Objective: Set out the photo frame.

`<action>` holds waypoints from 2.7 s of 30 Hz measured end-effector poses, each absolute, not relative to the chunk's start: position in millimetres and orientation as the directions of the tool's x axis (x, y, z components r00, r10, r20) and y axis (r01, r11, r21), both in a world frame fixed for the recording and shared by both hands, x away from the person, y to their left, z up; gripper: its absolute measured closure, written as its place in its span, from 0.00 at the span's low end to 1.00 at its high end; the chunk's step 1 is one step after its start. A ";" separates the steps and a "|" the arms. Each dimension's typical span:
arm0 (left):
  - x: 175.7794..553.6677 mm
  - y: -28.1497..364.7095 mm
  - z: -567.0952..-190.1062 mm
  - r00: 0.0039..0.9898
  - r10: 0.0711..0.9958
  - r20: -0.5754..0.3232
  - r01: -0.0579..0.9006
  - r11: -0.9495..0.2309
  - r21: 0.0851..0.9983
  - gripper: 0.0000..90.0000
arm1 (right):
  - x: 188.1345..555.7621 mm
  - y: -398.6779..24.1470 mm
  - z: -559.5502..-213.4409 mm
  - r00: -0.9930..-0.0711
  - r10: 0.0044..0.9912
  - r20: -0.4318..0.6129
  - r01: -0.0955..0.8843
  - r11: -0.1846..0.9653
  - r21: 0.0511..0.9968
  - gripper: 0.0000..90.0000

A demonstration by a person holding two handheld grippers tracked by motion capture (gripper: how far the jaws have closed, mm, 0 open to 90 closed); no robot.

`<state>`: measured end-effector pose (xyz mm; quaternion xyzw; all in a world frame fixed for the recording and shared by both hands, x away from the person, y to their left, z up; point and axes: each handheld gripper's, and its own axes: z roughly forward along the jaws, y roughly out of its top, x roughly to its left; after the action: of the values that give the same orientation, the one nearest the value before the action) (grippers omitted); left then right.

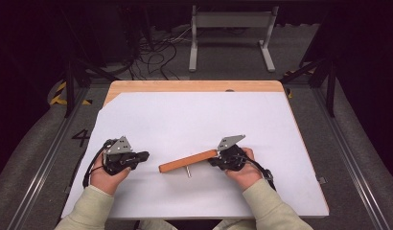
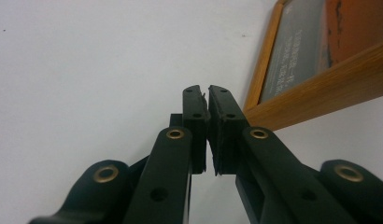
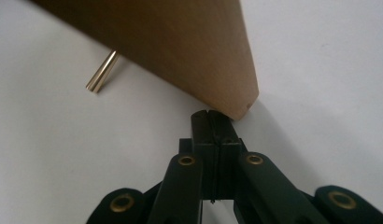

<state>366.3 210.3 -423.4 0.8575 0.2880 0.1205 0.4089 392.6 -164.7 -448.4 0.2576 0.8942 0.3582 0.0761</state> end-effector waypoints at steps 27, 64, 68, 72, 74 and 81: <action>372.2 175.5 -448.2 0.853 0.520 -0.040 0.399 -0.600 0.693 0.98 | 407.5 -176.3 -434.7 -0.777 0.628 0.047 0.464 0.521 0.716 1.00; 351.2 131.3 -456.2 0.924 0.366 -0.107 0.344 -0.676 0.652 1.00 | 366.8 -229.7 -402.7 -0.751 0.658 0.058 0.440 0.433 0.787 1.00; 347.4 124.0 -455.6 0.934 0.340 -0.104 0.323 -0.689 0.649 1.00 | 365.9 -231.3 -401.4 -0.750 0.659 0.056 0.436 0.430 0.790 1.00; 344.1 116.7 -456.3 0.942 0.315 -0.118 0.313 -0.691 0.651 1.00 | 364.0 -232.4 -400.3 -0.751 0.658 0.054 0.435 0.431 0.791 1.00; 342.3 112.3 -456.3 0.947 0.298 -0.118 0.300 -0.695 0.653 1.00 | 362.9 -232.9 -399.8 -0.751 0.658 0.056 0.435 0.429 0.792 1.00; 337.2 99.3 -456.2 0.959 0.259 -0.118 0.271 -0.708 0.652 1.00 | 359.5 -234.5 -399.2 -0.753 0.656 0.052 0.432 0.433 0.791 1.00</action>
<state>337.2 99.3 -456.2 0.9240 0.1434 -0.0087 0.3543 359.5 -234.5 -399.2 0.3255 0.8359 0.4214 0.1329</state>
